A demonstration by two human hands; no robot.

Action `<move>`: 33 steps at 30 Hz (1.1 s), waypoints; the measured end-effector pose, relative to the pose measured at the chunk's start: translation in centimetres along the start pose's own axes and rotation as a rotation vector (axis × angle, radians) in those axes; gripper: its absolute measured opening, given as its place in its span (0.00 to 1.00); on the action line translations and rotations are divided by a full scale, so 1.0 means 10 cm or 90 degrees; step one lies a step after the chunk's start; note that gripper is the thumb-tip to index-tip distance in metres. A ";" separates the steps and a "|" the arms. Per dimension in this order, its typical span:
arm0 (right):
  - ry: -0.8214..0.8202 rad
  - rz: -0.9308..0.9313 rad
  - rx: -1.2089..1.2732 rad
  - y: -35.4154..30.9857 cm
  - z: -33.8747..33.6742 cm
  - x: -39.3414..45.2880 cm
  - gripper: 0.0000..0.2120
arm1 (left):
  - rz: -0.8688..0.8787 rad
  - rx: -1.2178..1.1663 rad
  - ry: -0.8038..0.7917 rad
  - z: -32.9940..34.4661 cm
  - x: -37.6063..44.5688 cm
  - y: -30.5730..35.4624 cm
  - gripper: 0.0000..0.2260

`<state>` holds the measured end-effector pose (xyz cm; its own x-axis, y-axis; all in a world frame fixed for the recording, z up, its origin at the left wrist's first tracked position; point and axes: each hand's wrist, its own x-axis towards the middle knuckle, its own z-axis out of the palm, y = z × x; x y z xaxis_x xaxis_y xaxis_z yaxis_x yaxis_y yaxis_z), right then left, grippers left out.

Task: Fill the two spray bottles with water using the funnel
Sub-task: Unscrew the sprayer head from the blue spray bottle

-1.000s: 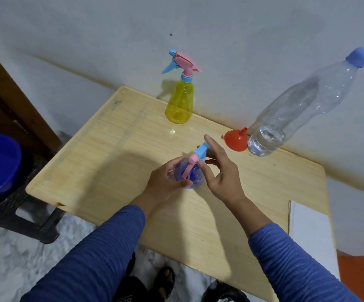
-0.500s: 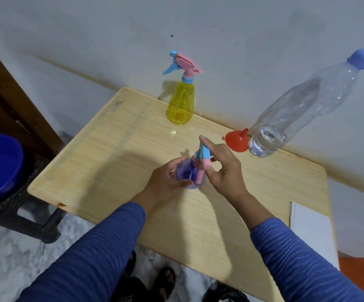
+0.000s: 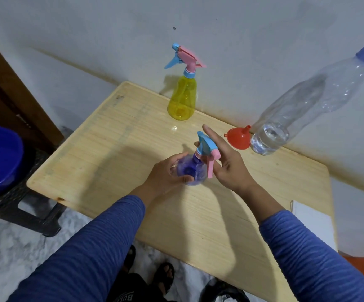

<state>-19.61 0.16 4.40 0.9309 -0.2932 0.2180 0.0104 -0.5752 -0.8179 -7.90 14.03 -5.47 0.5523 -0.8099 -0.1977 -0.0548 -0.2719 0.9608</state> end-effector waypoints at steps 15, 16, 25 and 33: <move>0.085 -0.102 -0.181 -0.61 -0.33 0.81 0.32 | -0.019 -0.011 0.005 0.02 -0.05 0.04 0.42; 0.087 -0.098 -0.206 -0.62 -0.37 0.88 0.31 | -0.019 -0.013 0.006 0.02 -0.05 0.05 0.42; -0.079 0.157 -0.376 0.08 -0.48 0.89 0.30 | -0.021 -0.021 0.014 0.04 -0.06 0.06 0.40; -0.101 0.322 -0.337 0.95 -0.11 0.31 0.30 | -0.031 -0.047 0.020 0.05 -0.05 0.01 0.37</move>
<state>-16.98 -7.01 -2.09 0.8175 -0.5284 -0.2292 -0.5725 -0.7017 -0.4241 -8.59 14.12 -5.33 0.5781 -0.7798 -0.2400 0.0333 -0.2714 0.9619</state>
